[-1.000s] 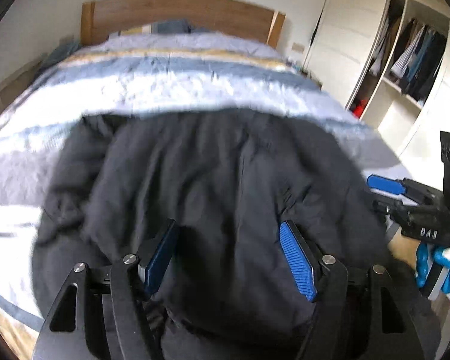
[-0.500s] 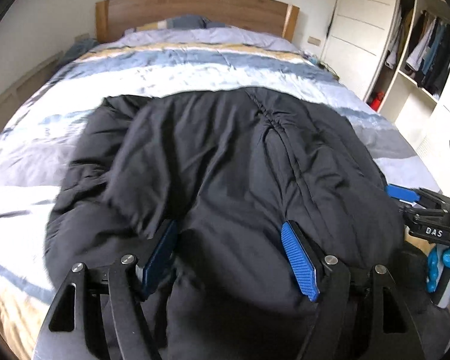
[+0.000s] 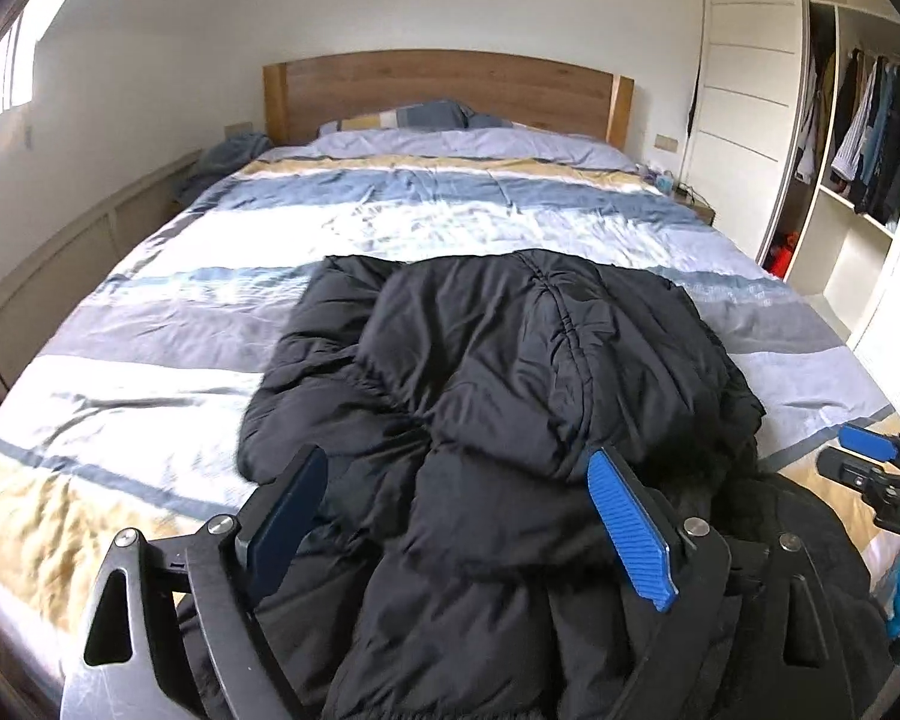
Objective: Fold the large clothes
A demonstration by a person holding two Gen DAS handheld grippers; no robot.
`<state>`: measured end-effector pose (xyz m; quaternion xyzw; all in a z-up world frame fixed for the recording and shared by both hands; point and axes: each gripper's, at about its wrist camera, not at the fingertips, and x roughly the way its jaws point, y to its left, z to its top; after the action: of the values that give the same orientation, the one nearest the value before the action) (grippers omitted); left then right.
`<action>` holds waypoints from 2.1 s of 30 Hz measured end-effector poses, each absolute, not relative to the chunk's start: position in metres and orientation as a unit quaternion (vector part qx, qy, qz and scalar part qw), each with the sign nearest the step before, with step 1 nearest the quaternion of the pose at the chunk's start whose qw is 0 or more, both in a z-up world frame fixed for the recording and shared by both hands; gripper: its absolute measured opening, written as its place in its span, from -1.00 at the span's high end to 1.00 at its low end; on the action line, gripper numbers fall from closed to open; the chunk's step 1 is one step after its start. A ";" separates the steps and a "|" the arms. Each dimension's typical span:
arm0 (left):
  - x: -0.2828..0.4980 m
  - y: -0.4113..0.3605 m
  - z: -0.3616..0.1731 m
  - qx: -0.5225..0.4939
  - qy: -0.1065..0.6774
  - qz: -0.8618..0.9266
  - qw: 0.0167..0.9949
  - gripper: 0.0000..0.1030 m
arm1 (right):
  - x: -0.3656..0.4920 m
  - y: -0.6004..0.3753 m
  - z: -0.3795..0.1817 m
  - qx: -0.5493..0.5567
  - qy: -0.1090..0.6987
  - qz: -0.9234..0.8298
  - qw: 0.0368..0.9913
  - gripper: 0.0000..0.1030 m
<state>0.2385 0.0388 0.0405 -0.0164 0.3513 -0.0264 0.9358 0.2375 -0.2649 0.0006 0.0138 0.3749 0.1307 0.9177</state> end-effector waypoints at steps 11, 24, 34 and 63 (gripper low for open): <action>0.179 0.053 0.058 -0.008 0.320 -0.001 0.947 -0.84 | 0.167 -0.280 0.017 0.012 0.358 0.111 0.927 -0.25; 0.133 0.064 0.068 -0.015 0.298 0.007 0.955 -0.92 | 0.114 -0.319 0.008 0.029 0.358 0.053 0.932 -0.44; 0.111 0.076 0.067 -0.019 0.293 0.020 0.956 -0.93 | 0.086 -0.348 0.009 0.049 0.347 0.023 0.936 -0.45; 0.118 0.141 0.003 -0.055 0.394 0.045 0.916 -0.98 | 0.069 -0.416 -0.056 0.141 0.405 0.000 0.904 -0.46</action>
<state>0.1178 0.1406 0.0030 -0.0553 0.3941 0.0447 0.9163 0.0691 -0.4164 -0.0563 0.1413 0.4046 -0.0001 0.9035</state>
